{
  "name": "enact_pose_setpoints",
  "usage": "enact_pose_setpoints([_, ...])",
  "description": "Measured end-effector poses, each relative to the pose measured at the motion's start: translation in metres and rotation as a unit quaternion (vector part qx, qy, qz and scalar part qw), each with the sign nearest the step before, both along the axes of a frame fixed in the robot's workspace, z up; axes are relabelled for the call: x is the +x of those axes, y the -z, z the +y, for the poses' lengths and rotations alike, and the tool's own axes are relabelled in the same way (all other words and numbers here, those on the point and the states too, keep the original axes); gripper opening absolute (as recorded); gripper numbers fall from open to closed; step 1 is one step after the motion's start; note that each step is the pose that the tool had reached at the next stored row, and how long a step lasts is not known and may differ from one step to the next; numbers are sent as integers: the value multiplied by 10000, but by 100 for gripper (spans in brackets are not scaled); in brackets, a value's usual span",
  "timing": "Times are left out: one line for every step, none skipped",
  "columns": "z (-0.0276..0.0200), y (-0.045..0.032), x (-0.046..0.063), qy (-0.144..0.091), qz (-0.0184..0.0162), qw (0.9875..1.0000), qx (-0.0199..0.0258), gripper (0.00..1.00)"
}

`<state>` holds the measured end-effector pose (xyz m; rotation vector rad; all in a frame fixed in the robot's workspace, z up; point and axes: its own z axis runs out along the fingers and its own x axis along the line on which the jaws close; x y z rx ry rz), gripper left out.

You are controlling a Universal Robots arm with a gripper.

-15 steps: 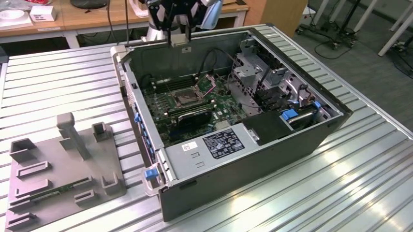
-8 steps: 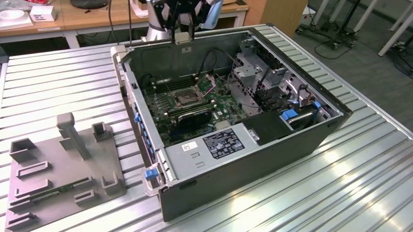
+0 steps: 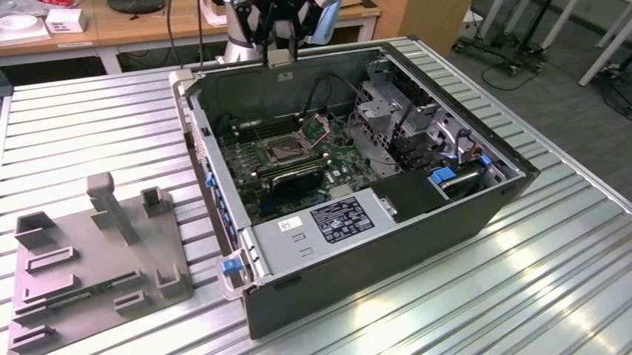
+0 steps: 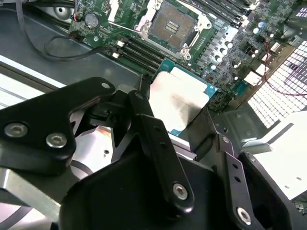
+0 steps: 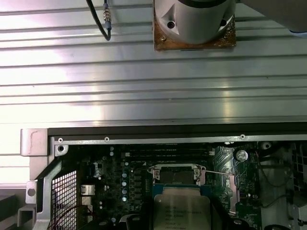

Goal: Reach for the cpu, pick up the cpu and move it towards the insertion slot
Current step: 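Pick up the cpu and move it towards the insertion slot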

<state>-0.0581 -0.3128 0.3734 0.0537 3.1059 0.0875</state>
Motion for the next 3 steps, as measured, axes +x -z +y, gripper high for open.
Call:
enact_pose_setpoints([0,0,0,0,0,10000,-7,55])
enact_pose_setpoints([0,0,0,0,0,10000,-8,55])
enact_pose_setpoints([0,0,0,0,0,10000,-8,55])
